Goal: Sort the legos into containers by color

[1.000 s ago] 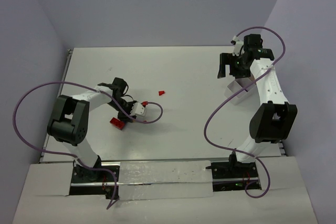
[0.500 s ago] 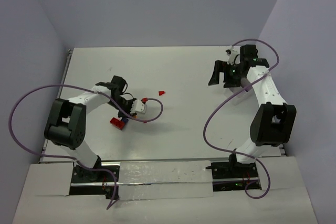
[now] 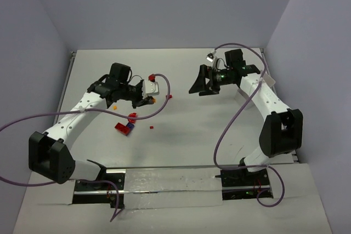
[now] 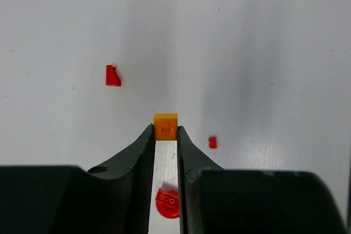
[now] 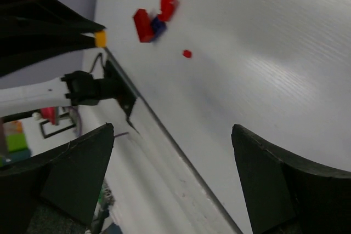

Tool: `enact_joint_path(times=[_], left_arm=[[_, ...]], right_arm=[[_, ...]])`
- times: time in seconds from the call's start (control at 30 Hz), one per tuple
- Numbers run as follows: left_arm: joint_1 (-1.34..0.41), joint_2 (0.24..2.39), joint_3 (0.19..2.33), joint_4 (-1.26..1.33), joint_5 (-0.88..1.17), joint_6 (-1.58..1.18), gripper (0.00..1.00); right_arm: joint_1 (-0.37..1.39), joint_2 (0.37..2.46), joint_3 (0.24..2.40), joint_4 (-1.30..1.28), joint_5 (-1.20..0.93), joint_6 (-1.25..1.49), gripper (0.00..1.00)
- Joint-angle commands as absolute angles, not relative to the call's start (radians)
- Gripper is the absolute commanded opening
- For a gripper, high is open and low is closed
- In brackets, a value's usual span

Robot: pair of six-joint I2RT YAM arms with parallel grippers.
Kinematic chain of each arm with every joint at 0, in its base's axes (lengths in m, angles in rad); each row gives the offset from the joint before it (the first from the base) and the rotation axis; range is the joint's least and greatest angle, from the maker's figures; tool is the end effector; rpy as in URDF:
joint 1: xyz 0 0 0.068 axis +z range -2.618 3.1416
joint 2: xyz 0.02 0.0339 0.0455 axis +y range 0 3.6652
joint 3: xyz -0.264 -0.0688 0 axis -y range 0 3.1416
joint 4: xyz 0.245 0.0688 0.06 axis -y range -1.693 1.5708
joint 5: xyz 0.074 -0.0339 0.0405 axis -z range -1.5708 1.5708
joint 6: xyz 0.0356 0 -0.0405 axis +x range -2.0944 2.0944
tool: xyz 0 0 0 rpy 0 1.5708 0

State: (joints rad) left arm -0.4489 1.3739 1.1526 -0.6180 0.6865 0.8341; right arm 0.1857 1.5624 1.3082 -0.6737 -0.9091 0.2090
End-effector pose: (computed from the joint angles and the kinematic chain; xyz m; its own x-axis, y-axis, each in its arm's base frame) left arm 0.2500 -0.1455 0.3016 0.0807 0.5970 -0.7982 0.9784 0.1055 0.1779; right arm 0.3167 0.0881 0.2972 -0.8895 -0.0374 -0.4555 -0.4025 0.5360 0.7421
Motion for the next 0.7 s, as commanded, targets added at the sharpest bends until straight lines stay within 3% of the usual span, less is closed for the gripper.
enact_joint_path(times=[0.0, 0.27, 0.53, 0.67], left_arm=[[-0.481, 1.355, 1.190, -0.555, 0.666, 0.637, 0.00], [-0.489, 1.350, 1.232, -0.484, 0.708, 0.453, 0.00], [-0.521, 1.359, 1.236, -0.451, 0.688, 0.421, 0.00], [-0.532, 1.364, 1.245, -0.447, 0.667, 0.419, 0.00]], right_arm=[[0.222, 1.601, 1.340, -0.437, -1.071, 0.440, 0.91], [0.354, 1.666, 1.399, -0.331, -1.058, 0.565, 0.83], [0.449, 1.786, 1.464, -0.275, -1.094, 0.632, 0.67], [0.470, 1.809, 1.469, -0.262, -1.110, 0.650, 0.66]])
